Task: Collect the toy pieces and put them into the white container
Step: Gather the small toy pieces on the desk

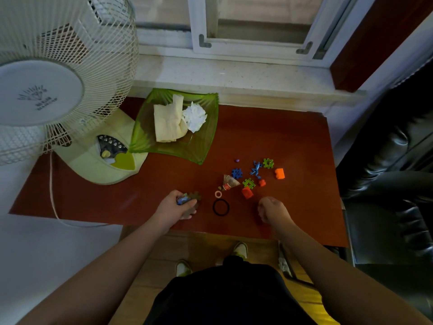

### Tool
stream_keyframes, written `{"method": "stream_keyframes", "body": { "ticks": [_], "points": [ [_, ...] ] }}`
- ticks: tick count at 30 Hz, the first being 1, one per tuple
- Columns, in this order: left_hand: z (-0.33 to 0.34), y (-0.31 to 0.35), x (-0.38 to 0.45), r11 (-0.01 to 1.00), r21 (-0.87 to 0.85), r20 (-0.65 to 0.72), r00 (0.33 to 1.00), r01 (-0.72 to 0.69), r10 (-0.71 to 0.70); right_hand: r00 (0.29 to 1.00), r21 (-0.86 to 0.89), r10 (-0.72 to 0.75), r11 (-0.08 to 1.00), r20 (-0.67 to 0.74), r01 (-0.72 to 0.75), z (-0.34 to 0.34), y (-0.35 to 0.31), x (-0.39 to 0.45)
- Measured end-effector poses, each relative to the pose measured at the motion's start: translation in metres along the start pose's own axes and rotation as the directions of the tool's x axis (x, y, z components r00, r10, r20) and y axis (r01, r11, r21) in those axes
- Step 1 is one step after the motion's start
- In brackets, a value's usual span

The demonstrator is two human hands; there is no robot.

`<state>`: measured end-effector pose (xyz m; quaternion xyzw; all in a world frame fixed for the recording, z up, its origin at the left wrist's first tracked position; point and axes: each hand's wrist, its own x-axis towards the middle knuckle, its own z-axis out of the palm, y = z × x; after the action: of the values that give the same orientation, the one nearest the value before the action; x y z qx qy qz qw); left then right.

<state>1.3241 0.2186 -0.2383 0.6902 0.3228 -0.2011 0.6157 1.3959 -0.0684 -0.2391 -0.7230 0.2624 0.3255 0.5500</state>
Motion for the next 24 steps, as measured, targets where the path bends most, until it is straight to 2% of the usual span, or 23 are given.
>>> {"method": "stream_keyframes", "body": {
  "ticks": [1,3,6,10,19,24],
  "points": [
    [0.001,0.001,-0.001,0.998,-0.06,0.018,1.0,0.023,-0.022,0.997,0.211,0.071,0.975,0.028,-0.075,0.0,-0.002,-0.003],
    [0.004,0.003,-0.002,0.988,-0.143,0.06,0.997,0.056,-0.047,0.985,0.481,0.12,0.861,0.123,-0.165,-0.001,-0.001,-0.006],
    [0.007,0.004,-0.005,0.967,-0.234,0.108,0.991,0.102,-0.079,0.963,0.627,0.056,0.749,0.264,-0.215,-0.003,0.006,-0.007],
    [0.006,0.005,-0.004,0.93,-0.335,0.13,0.985,0.15,-0.112,0.943,0.654,0.04,0.711,0.331,-0.26,0.002,0.008,-0.009],
    [0.005,0.009,-0.011,0.838,-0.513,0.148,0.981,0.186,-0.127,0.912,0.584,0.006,0.767,0.41,-0.267,0.027,0.0,-0.013],
    [0.003,0.009,-0.014,0.805,-0.563,0.142,0.981,0.19,-0.132,0.918,0.552,0.082,0.777,0.389,-0.303,0.043,-0.006,-0.016]
  ]
}}
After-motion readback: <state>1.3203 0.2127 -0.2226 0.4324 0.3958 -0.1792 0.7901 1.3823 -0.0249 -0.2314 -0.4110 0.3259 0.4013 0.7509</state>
